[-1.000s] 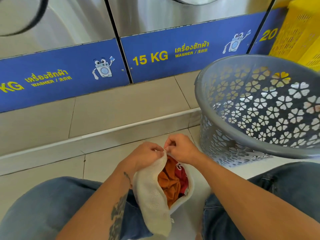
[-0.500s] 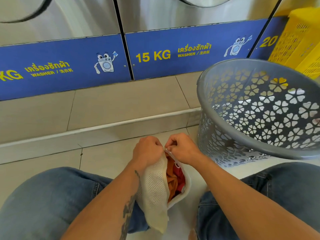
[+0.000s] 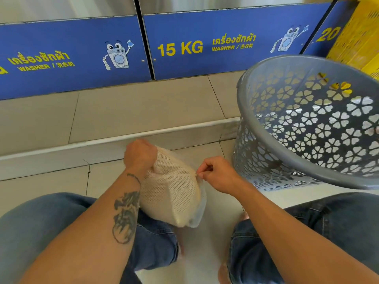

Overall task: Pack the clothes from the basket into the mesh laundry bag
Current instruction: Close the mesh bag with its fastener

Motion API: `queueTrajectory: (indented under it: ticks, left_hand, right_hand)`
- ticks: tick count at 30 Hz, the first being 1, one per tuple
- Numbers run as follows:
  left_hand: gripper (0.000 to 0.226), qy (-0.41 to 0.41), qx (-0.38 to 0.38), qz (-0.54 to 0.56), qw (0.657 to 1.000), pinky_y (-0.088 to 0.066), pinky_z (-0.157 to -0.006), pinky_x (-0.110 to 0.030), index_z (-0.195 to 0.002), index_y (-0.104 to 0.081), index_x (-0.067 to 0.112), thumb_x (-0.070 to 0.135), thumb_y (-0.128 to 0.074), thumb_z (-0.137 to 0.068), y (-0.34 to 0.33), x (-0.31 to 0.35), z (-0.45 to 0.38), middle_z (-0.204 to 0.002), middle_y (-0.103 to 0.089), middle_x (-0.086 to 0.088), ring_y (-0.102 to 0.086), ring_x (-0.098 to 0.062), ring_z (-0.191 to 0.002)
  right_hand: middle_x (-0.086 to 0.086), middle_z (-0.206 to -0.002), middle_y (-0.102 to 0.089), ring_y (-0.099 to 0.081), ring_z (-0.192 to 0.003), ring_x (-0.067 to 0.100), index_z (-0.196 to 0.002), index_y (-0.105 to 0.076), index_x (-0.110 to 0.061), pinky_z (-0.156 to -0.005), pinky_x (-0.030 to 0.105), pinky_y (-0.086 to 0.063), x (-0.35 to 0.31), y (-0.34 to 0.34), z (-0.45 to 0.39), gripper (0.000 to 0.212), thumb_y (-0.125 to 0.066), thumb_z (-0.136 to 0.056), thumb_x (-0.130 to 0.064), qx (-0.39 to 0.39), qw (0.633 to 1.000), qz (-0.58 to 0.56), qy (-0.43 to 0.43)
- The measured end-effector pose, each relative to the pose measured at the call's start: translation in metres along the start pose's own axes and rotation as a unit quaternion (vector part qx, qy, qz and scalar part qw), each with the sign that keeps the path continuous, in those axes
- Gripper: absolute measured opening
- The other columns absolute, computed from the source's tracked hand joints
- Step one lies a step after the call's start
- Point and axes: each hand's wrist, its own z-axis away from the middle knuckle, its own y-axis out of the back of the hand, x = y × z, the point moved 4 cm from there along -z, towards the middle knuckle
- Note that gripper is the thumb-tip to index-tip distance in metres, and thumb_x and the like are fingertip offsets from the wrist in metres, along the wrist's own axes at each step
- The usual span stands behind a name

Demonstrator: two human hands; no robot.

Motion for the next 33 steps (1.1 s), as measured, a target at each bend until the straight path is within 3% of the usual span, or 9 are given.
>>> queueTrajectory:
  ticks: [3, 5, 8, 11, 17, 21, 25, 30, 33]
  left_hand:
    - [0.021, -0.044, 0.053, -0.008, 0.998, -0.049, -0.073, -0.037, -0.092, -0.071, 0.012, 0.012, -0.050, -0.085, 0.009, 0.002, 0.005, -0.101, -0.067, -0.011, -0.062, -0.036, -0.093]
    - [0.026, -0.177, 0.080, -0.044, 0.980, -0.048, -0.080, -0.040, -0.094, -0.070, 0.017, 0.006, -0.052, -0.079, 0.010, 0.020, 0.019, -0.103, -0.063, -0.007, -0.057, -0.034, -0.096]
    - [0.039, -0.345, -0.065, -0.128, 0.927, -0.031, -0.104, -0.046, -0.108, -0.065, 0.032, 0.012, -0.053, -0.077, -0.011, 0.048, 0.055, -0.119, -0.056, 0.006, -0.045, -0.024, -0.119]
    - [0.039, -0.377, -0.195, -0.257, 0.868, -0.004, -0.111, -0.062, -0.115, -0.062, 0.039, 0.023, -0.055, -0.080, -0.037, 0.051, 0.091, -0.124, -0.051, 0.010, -0.031, -0.019, -0.130]
    - [0.020, -0.327, -0.078, -0.172, 0.926, -0.023, -0.102, -0.051, -0.086, -0.067, 0.034, 0.017, -0.057, -0.082, -0.019, 0.039, 0.068, -0.102, -0.061, 0.011, -0.051, -0.021, -0.112]
    - [0.021, -0.283, -0.025, -0.142, 0.948, -0.028, -0.099, -0.045, -0.088, -0.070, 0.035, 0.017, -0.061, -0.080, -0.002, 0.026, 0.050, -0.109, -0.057, 0.011, -0.046, -0.022, -0.114]
    - [0.024, -0.314, 0.009, -0.140, 0.939, -0.031, -0.091, -0.036, -0.093, -0.067, 0.031, 0.012, -0.060, -0.080, 0.005, 0.034, 0.067, -0.104, -0.050, 0.006, -0.045, -0.021, -0.107]
    - [0.009, -0.187, -0.179, -0.085, 0.962, -0.051, -0.067, -0.032, -0.083, -0.061, 0.023, 0.025, -0.054, -0.077, 0.016, 0.048, 0.103, -0.087, -0.065, 0.001, -0.062, -0.023, -0.081]
    - [0.030, -0.097, -0.346, -0.044, 0.932, -0.051, -0.070, -0.032, -0.100, -0.064, 0.019, 0.041, -0.062, -0.081, 0.013, 0.037, 0.131, -0.102, -0.068, -0.001, -0.063, -0.020, -0.090]
  right_hand:
    - [-0.005, -0.083, -0.072, -0.065, -0.079, 0.004, -0.083, -0.075, -0.014, -0.071, 0.018, -0.049, -0.002, -0.003, 0.001, 0.014, -0.070, -0.086, -0.001, -0.004, 1.000, -0.015, -0.006]
    - [-0.008, -0.077, -0.070, -0.063, -0.074, 0.003, -0.079, -0.075, -0.016, -0.068, 0.018, -0.046, -0.001, -0.004, 0.002, 0.019, -0.069, -0.085, 0.000, 0.001, 1.000, -0.022, -0.017]
    - [-0.011, -0.067, -0.068, -0.061, -0.065, 0.001, -0.072, -0.074, -0.019, -0.066, 0.021, -0.047, 0.003, -0.003, 0.007, 0.025, -0.066, -0.083, 0.003, 0.018, 0.998, -0.043, -0.031]
    - [-0.010, -0.069, -0.069, -0.062, -0.067, 0.003, -0.073, -0.075, -0.017, -0.066, 0.021, -0.047, 0.005, -0.001, 0.015, 0.023, -0.065, -0.082, 0.002, 0.025, 0.998, -0.038, -0.039]
    - [-0.007, -0.073, -0.068, -0.062, -0.072, 0.006, -0.071, -0.071, -0.020, -0.064, 0.019, -0.047, -0.003, 0.001, 0.029, 0.025, -0.065, -0.083, 0.001, -0.043, 0.998, 0.001, -0.038]
    - [-0.008, -0.071, -0.066, -0.062, -0.071, 0.009, -0.072, -0.070, -0.021, -0.070, 0.027, -0.053, -0.014, 0.012, 0.025, 0.025, -0.061, -0.085, -0.002, -0.014, 1.000, -0.009, -0.013]
    - [-0.001, -0.073, -0.068, -0.063, -0.070, 0.012, -0.075, -0.069, -0.017, -0.074, 0.033, -0.057, -0.010, 0.006, 0.026, 0.024, -0.057, -0.090, -0.004, -0.014, 0.999, -0.033, -0.024]
    - [0.011, -0.072, -0.065, -0.063, -0.062, 0.017, -0.080, -0.066, -0.005, -0.063, 0.028, -0.060, -0.013, -0.003, 0.030, 0.020, -0.056, -0.096, 0.001, -0.003, 0.977, -0.202, -0.071]
    - [0.012, -0.071, -0.065, -0.064, -0.059, 0.016, -0.080, -0.066, -0.004, -0.061, 0.027, -0.060, -0.021, -0.006, 0.032, 0.020, -0.056, -0.097, 0.001, -0.012, 0.967, -0.245, -0.071]
